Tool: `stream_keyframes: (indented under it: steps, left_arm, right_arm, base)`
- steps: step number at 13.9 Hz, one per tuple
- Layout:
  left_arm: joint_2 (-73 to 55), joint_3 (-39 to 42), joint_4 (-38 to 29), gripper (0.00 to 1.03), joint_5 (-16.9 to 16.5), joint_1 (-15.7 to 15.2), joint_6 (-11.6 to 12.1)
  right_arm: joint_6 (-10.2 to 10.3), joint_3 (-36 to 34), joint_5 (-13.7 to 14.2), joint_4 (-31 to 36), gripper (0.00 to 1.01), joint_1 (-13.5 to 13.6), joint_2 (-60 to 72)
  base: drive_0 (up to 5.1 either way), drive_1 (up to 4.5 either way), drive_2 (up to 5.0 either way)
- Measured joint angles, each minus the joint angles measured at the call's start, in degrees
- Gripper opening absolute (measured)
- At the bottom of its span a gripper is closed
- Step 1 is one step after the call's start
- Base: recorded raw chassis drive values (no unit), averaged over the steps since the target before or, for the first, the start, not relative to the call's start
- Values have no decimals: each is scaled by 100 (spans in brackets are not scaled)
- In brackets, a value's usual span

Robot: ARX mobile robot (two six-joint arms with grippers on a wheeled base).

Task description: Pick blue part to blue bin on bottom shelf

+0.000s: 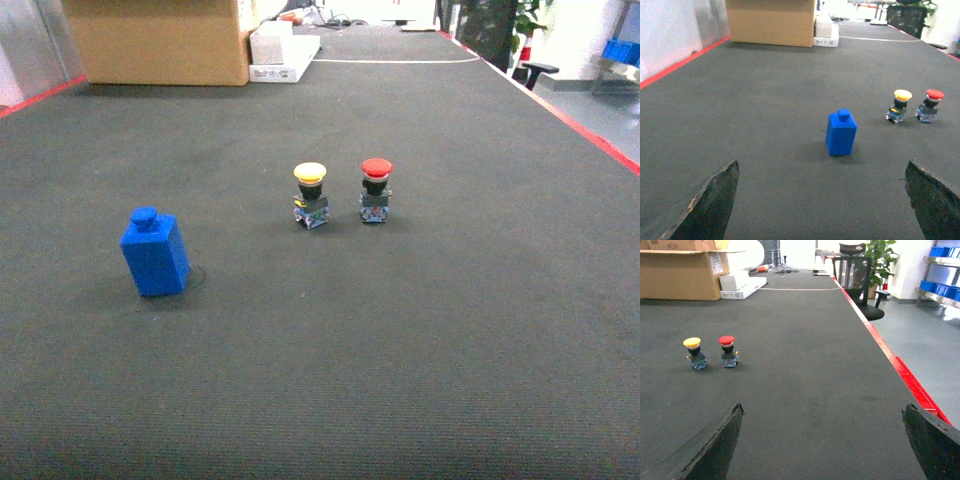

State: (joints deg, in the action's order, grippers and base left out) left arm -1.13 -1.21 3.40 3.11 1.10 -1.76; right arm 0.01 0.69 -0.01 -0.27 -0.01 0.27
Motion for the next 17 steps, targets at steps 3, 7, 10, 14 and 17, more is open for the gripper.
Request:
stream_keyframes:
  steps: [3,7,10,14,17]
  left_arm:
    - [-1453,-46,-1268,98,592,632,-457]
    - [-6846,-1084,-5890,98,962,1646,-376]
    - [-9661,-2083,-6935,98,1045,1604,-372]
    - [-11184,-3215,-6959,98,1128,1222,-249]
    - [-11766,-3858,-6745,98,1102,1069,-101]
  right_arm:
    - [2,0,0,-2,98,0,0]
    - [0,0,0,0,98,0,0]
    - [2,0,0,0,98,0,0]
    - [2,0,0,0,98,0,0]
    - [2,0,-2,0,98,0,0]
  base:
    - [0,0,0]
    - [0,0,0]
    - [0,0,0]
    - [0,0,0]
    - [0,0,0]
